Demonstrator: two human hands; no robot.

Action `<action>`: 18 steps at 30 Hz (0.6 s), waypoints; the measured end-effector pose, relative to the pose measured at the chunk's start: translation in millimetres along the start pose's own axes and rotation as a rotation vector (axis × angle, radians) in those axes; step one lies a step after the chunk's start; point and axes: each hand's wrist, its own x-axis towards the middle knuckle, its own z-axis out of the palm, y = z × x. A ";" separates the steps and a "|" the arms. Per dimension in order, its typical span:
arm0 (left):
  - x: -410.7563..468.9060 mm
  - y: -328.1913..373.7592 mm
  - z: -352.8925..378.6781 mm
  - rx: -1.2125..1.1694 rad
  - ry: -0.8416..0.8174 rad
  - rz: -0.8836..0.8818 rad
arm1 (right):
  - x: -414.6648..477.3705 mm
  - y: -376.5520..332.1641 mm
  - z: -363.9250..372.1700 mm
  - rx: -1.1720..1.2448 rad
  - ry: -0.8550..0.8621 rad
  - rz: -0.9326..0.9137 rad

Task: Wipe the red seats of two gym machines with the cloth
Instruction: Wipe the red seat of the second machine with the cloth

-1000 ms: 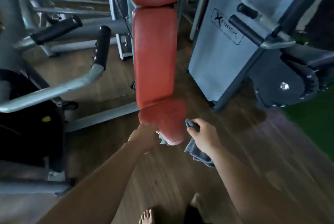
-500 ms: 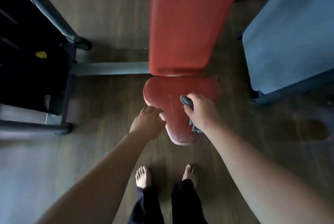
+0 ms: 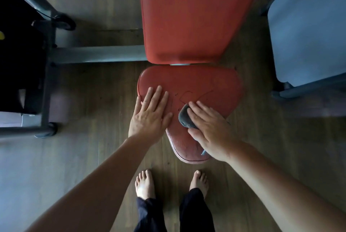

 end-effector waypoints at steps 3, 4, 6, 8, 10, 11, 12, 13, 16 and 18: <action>7.2 -0.6 -0.6 0.038 -0.002 0.018 | -2.9 15.2 -5.7 0.083 0.015 -0.097; 10.0 -0.5 -1.5 0.049 -0.008 0.026 | -5.6 17.0 -4.4 0.037 0.026 -0.138; 13.7 -0.6 -1.0 0.068 -0.020 0.045 | -7.6 15.5 4.0 -0.079 0.070 -0.170; 13.6 -1.0 1.4 0.085 -0.025 0.051 | 2.8 10.9 11.8 -0.135 0.120 -0.114; 12.9 -1.4 4.1 0.094 -0.024 0.048 | 27.7 7.3 11.1 -0.156 0.162 -0.014; 12.6 -1.5 4.2 0.098 -0.025 0.045 | 43.2 6.8 8.9 -0.159 0.190 0.043; 12.6 -1.6 3.9 0.102 -0.026 0.043 | 59.1 6.6 5.5 -0.152 0.210 0.109; 12.7 -1.6 3.0 0.103 -0.027 0.044 | 73.4 6.3 1.2 -0.145 0.228 0.176; 13.1 -1.0 1.3 0.103 -0.037 0.044 | 86.6 -3.6 -0.6 -0.149 0.273 0.287; 13.3 -1.3 1.3 0.101 -0.041 0.039 | 63.6 -17.3 7.6 -0.194 0.266 0.247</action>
